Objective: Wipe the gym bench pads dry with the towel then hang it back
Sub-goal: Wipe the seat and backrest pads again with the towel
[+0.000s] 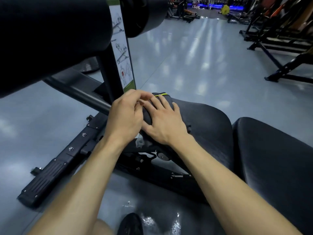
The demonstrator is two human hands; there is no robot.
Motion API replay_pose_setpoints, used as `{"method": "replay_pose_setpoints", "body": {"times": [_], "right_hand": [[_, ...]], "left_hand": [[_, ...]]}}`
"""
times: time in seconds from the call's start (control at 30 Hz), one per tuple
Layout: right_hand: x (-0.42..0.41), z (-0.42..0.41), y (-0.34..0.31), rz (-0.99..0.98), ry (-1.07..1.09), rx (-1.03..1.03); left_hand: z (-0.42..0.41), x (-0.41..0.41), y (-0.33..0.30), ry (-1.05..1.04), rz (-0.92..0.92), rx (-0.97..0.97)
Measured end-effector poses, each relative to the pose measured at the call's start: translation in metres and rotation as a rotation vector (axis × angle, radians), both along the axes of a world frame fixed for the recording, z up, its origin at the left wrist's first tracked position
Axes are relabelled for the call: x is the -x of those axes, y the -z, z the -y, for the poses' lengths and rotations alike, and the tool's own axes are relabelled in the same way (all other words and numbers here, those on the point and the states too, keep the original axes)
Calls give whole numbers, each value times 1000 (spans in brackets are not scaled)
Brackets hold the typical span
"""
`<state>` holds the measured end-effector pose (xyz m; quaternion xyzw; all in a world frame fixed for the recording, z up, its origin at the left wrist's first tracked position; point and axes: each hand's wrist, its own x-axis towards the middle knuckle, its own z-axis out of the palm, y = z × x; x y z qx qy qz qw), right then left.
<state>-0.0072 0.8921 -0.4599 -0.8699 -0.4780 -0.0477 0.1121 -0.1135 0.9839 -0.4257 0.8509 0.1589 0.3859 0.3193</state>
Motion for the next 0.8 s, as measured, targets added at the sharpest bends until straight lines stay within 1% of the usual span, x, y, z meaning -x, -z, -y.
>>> {"method": "replay_pose_setpoints", "body": {"times": [0.07, 0.17, 0.3, 0.4, 0.5, 0.7, 0.8], "right_hand": [[-13, -6, -7, -66, -19, -4], [-15, 11, -6, -82, -3, -28], [-6, 81, 11, -70, 155, -88], [16, 142, 25, -59, 287, -91], [42, 178, 36, -75, 335, -108], [65, 187, 31, -163, 414, -299], [72, 191, 23, -153, 406, -394]], "left_hand": [[1, -3, 0, -4, -6, -1], [12, -6, 1, 19, -23, -14], [28, -11, 1, 50, -24, -31], [46, -11, -3, 88, -37, -34], [64, -11, -6, 118, -53, -43], [98, 5, -8, 147, -55, -39], [105, 22, -16, 132, -22, 25]]}}
